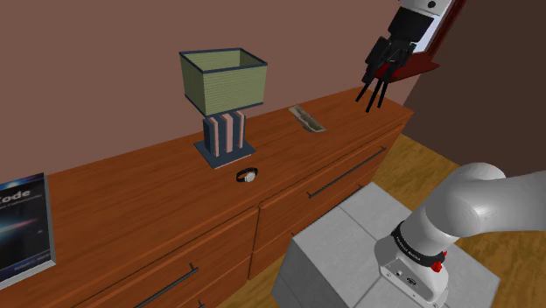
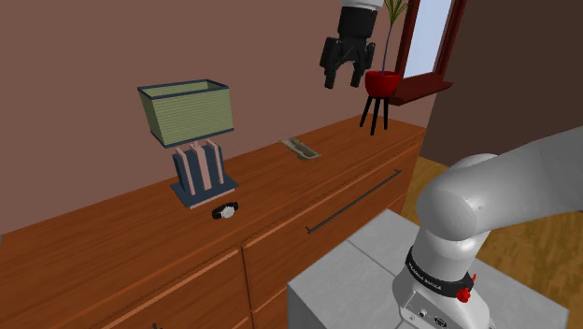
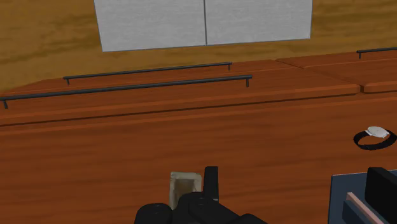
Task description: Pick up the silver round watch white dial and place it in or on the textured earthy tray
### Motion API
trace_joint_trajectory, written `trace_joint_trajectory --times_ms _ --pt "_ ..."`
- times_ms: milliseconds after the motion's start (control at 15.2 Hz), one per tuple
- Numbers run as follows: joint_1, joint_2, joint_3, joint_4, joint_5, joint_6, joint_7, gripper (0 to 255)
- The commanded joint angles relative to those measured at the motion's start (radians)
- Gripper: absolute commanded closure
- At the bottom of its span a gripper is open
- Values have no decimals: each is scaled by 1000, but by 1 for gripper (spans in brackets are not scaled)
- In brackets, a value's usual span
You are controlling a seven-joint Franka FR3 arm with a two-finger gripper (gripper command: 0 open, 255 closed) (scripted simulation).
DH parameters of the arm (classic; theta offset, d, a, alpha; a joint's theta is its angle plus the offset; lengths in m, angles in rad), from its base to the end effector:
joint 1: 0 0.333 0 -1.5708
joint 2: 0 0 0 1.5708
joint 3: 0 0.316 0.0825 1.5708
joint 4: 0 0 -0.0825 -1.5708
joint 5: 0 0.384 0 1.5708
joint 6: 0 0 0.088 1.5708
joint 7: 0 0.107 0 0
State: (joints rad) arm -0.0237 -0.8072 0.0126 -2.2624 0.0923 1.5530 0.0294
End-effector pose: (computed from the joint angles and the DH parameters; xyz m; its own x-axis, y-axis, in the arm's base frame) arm 0.2989 0.0083 0.6398 0.9946 -0.0417 0.0952 -0.0336 -0.9958 -0.0853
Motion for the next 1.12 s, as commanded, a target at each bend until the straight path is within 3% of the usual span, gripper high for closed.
trace_joint_trajectory --times_ms 0,528,1056 --pt "0 0 0 0 0 0 0 0" --pt "39 147 91 -84 90 186 79 0" --pt "80 359 180 -96 166 374 146 0"
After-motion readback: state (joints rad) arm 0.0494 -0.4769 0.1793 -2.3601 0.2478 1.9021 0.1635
